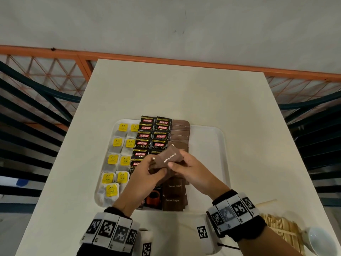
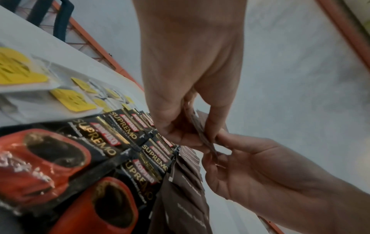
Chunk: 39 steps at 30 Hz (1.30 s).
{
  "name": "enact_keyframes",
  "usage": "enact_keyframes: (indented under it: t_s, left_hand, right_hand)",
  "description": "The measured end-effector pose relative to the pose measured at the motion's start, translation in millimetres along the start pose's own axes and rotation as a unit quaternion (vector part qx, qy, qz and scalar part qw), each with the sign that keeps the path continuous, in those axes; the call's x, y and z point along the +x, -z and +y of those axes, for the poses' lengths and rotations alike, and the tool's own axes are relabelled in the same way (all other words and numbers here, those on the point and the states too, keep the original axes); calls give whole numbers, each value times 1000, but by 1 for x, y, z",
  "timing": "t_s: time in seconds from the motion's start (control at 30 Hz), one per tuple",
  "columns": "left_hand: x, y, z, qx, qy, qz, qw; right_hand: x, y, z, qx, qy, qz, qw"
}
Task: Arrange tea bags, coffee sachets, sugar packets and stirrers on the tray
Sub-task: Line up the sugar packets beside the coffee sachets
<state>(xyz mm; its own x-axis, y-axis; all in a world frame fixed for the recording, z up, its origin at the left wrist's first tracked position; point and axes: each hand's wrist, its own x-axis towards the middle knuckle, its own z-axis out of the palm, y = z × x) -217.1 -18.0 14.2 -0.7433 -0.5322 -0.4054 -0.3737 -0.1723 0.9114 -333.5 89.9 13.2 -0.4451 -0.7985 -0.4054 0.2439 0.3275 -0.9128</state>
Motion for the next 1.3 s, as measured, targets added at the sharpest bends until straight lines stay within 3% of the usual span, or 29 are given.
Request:
enact_keyframes:
  t_s: [0.07,0.17,0.3,0.6,0.77,0.9,1.13,1.3]
  left_hand:
    - [1,0,2,-12,5,-5,1000]
    - [6,3,5,-44,17,2,999]
    - [19,10,10,-83,33,5,996]
    - [46,19,22,-80,13,2,997]
    - [59,21,28,-37,6,9,999]
    - [69,22,36,13,-18,-19,1000]
    - [88,11,43,86,-81,-2,993]
    - [100,2,37,109,-67,6,992]
  right_hand:
    - [3,5,1,17,6,37,999]
    - [9,21,-4,151,-8,106,983]
    - [15,43,-13,202,-4,120,972]
    - [39,73,-25,144,-5,212,967]
    - [61,87,-31,-4,3,217,976]
    - [78,94,-37,-59,15,198,978]
    - [100,93,-37,-124,26,181,975]
    - [112,88,-27,-138,29,202,969]
